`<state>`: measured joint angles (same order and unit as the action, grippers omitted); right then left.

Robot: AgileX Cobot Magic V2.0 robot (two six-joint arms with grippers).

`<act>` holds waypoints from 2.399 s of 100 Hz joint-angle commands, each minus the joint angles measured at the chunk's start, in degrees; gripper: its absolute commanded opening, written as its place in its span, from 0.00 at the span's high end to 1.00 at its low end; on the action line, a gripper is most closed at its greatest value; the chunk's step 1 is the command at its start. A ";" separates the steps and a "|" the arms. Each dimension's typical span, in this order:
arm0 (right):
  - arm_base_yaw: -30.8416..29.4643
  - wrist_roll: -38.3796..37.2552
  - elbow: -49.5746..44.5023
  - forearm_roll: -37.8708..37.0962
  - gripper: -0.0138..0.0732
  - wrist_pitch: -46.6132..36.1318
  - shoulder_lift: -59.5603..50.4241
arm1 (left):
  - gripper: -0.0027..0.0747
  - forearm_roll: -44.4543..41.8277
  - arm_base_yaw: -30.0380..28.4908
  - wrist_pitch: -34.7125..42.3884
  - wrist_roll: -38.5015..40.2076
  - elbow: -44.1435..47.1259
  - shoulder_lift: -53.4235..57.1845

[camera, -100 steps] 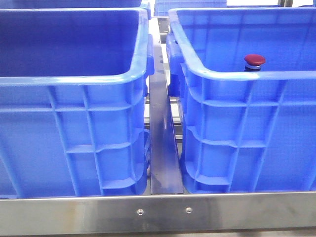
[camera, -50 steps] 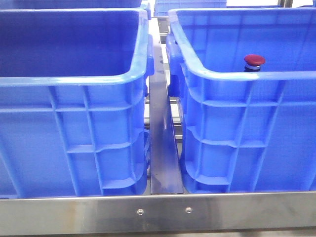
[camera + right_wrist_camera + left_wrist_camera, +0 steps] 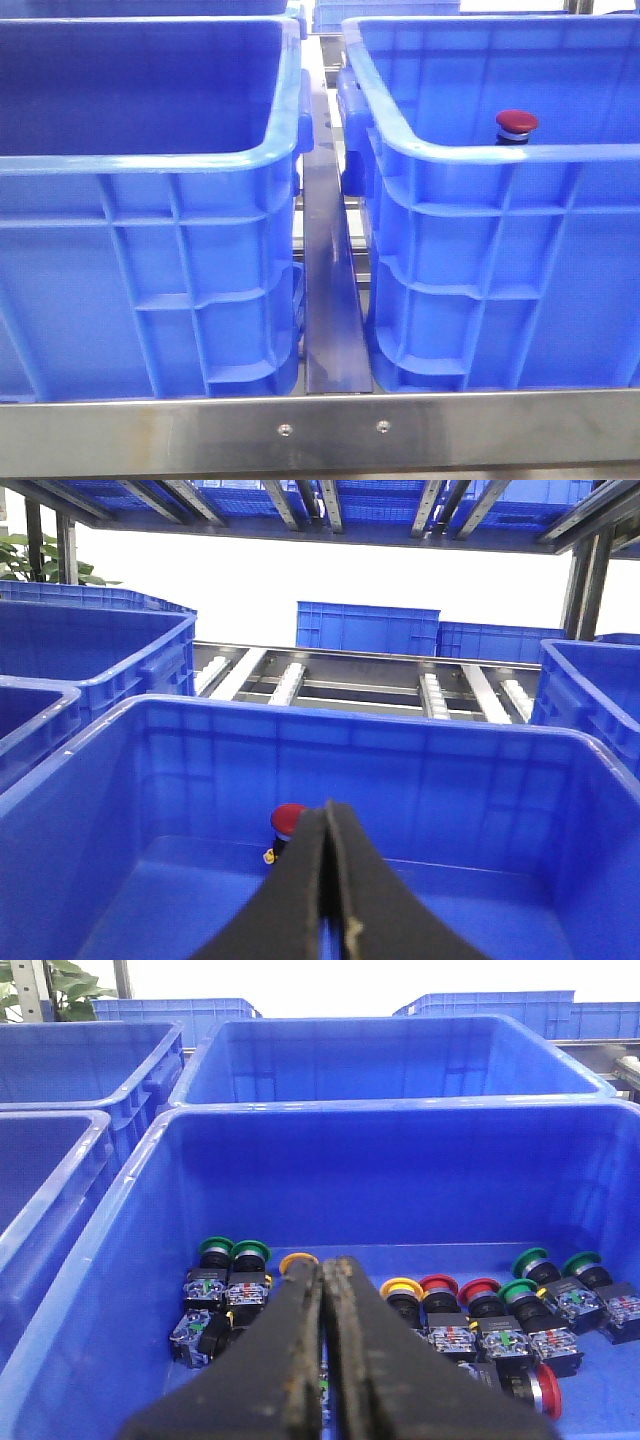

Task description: Pick red and yellow buttons and place in box

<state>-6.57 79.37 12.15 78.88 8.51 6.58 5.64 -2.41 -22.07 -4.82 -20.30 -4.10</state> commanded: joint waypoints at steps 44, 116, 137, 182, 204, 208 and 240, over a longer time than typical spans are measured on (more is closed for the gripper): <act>-0.52 0.39 1.49 1.08 0.92 -1.33 0.66 | 0.99 0.28 -0.12 4.32 0.16 -1.57 -0.54; -0.52 0.39 1.49 1.08 0.92 -1.39 0.66 | 0.99 -5.19 2.84 25.23 5.69 20.22 4.35; -0.52 0.39 1.49 1.08 0.92 -1.45 0.71 | 0.99 -5.19 2.79 22.07 5.69 21.30 6.15; -0.52 0.39 1.49 1.08 0.92 -1.51 0.71 | 0.99 -5.07 2.79 21.47 5.69 21.30 6.15; -0.52 0.39 1.49 1.08 0.92 -1.51 0.71 | 0.99 -5.07 2.79 21.47 5.69 21.30 6.15; -0.52 0.39 1.49 1.08 0.92 -1.51 0.71 | 0.99 -5.07 2.79 21.47 5.69 21.30 6.15; -0.52 0.39 1.49 1.08 0.92 -1.51 0.71 | 0.99 -5.07 2.79 21.47 5.69 21.30 6.15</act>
<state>-6.69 79.37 12.06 78.99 8.41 6.58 0.46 0.23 -4.69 0.51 -0.08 0.34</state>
